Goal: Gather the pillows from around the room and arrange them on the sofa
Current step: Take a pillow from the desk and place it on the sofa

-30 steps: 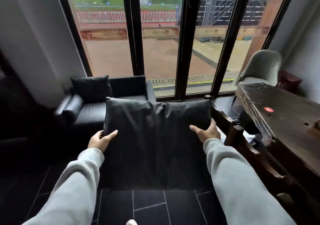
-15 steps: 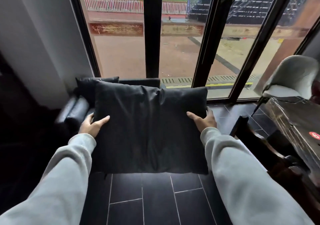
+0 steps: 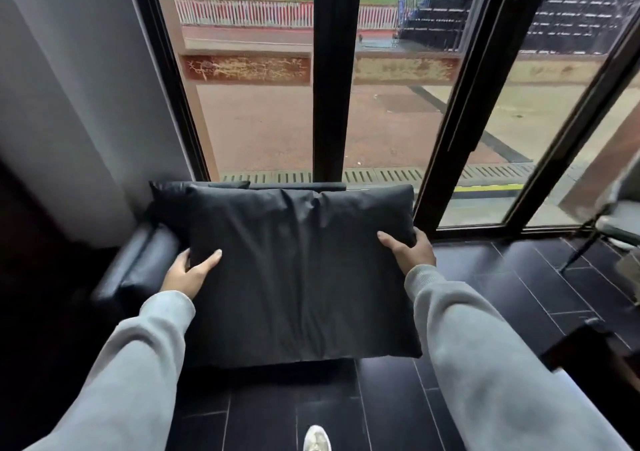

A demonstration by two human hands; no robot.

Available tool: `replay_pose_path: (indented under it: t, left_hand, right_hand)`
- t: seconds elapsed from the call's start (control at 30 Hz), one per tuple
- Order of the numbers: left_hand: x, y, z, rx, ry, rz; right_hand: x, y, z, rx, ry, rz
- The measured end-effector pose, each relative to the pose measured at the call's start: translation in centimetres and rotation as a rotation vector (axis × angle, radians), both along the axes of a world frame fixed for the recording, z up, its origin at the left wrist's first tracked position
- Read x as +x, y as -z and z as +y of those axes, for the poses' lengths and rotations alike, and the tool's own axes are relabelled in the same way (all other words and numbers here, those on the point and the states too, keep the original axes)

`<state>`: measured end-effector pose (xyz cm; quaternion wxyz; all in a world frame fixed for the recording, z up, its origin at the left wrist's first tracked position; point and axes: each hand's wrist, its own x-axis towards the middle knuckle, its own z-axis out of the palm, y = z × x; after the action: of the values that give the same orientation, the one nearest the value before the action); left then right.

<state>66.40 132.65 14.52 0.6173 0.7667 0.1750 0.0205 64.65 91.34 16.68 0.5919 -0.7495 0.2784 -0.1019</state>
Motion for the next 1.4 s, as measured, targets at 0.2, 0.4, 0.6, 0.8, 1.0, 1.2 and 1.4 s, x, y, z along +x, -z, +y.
replay_pose_path:
  t: [0.2,0.4,0.6,0.8,1.0,1.2,1.4]
  left_hand:
    - [13.1,0.2,0.5,0.021,-0.042,0.033]
    - [23.8,1.5,1.3,0.024,-0.085,0.061]
    - [36.1,7.5,2.0,0.01,-0.051,0.167]
    - [51.9,19.9,2.1,0.013,-0.005,0.19]
    - [64.9,32.5,0.8,-0.057,0.033,0.201]
    - [71.4,38.3,-0.4,-0.009,0.17,0.204]
    - [72.2,39.2,-1.4,-0.079,0.107,0.201]
  right_hand:
    - [15.3,1.0,0.0,0.035,-0.029,0.065]
    - [27.4,2.0,0.6,0.051,-0.041,0.094]
    - [39.0,6.9,0.6,0.041,0.005,0.149]
    - [53.4,18.1,0.8,-0.04,0.005,0.118]
    - [65.3,30.4,-0.3,-0.021,0.027,0.041]
    - [69.9,38.9,-1.3,0.04,-0.015,0.021]
    - [71.7,40.1,-0.4,-0.009,0.155,-0.006]
